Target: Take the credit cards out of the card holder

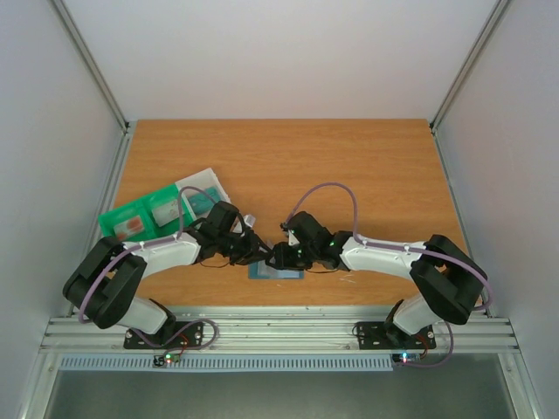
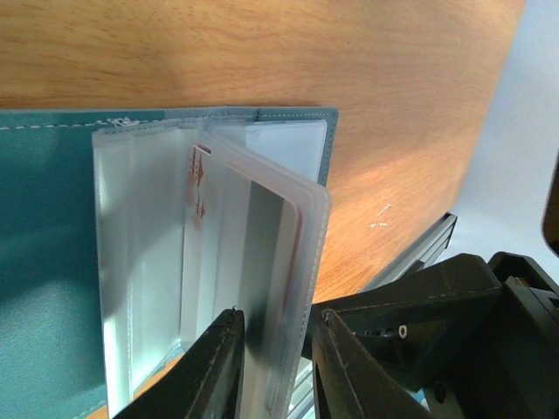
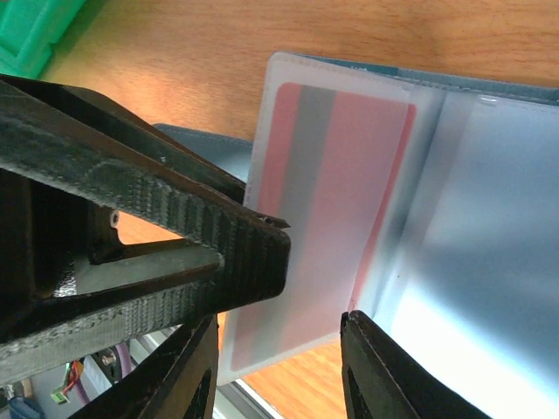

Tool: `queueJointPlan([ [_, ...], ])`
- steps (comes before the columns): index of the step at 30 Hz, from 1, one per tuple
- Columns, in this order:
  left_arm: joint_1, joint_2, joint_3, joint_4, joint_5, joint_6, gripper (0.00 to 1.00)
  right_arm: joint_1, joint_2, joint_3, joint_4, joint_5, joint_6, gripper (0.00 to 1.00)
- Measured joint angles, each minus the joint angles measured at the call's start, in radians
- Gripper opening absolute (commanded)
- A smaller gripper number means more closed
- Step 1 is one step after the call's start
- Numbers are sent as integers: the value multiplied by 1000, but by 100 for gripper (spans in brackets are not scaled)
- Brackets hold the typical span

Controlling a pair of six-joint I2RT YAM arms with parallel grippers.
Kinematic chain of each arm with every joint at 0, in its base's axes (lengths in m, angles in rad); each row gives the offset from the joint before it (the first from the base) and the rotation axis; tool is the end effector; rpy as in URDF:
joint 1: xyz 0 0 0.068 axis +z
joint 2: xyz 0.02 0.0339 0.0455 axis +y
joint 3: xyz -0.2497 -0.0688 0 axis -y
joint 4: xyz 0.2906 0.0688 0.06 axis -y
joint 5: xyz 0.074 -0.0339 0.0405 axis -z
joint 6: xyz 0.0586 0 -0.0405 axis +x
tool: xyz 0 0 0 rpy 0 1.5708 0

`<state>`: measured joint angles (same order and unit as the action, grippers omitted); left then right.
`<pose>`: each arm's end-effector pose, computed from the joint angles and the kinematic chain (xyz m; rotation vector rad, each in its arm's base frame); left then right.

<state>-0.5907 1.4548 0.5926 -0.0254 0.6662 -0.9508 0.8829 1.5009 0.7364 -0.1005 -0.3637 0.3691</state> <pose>0.2303 -0.1980 0.0868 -0.1611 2.7916 -1.3763 0.1981 0.2739 0.1067 -0.8353 2.4828 0.9535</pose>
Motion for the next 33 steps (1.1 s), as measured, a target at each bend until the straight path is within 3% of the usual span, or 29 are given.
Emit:
queueJointPlan([
  [8, 0, 0, 0, 0, 0, -3, 24, 1, 11, 13, -12, 5, 1, 28],
  [33, 0, -3, 21, -79, -31, 40, 31, 2, 3, 13, -77, 90, -5, 20],
])
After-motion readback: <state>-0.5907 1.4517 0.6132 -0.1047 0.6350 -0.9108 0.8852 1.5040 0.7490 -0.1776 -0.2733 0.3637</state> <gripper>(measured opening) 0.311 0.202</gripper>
